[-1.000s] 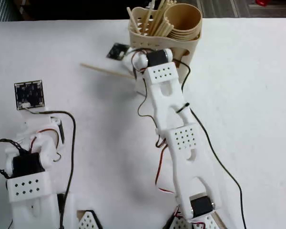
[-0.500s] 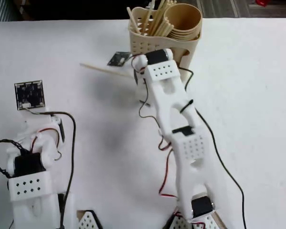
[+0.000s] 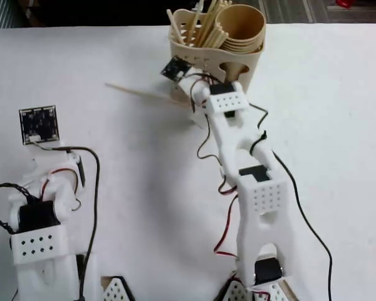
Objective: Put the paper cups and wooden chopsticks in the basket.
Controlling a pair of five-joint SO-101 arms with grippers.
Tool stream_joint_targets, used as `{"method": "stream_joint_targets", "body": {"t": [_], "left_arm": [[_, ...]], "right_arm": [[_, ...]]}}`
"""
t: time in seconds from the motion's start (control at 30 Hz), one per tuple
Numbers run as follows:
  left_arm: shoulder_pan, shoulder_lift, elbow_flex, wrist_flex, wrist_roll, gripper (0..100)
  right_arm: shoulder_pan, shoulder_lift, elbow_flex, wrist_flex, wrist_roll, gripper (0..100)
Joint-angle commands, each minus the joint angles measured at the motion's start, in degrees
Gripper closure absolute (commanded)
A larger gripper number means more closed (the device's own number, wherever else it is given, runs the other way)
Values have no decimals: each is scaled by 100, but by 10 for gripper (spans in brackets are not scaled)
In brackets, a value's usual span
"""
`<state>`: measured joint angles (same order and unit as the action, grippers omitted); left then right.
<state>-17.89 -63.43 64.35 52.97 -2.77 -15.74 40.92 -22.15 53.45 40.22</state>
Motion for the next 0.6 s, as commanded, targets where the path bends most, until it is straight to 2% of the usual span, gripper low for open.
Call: {"method": "stream_joint_targets", "body": {"t": [0.0, 0.3, 0.57], "left_arm": [[-48, -110, -26, -114, -26, 976], [-48, -110, -18, -141, -35, 976], [-48, -110, -18, -141, -44, 976]], "right_arm": [[75, -31, 44, -769, -281, 980], [75, -268, 53, -1121, -879, 980], [40, 4, 35, -1358, -888, 980]]}}
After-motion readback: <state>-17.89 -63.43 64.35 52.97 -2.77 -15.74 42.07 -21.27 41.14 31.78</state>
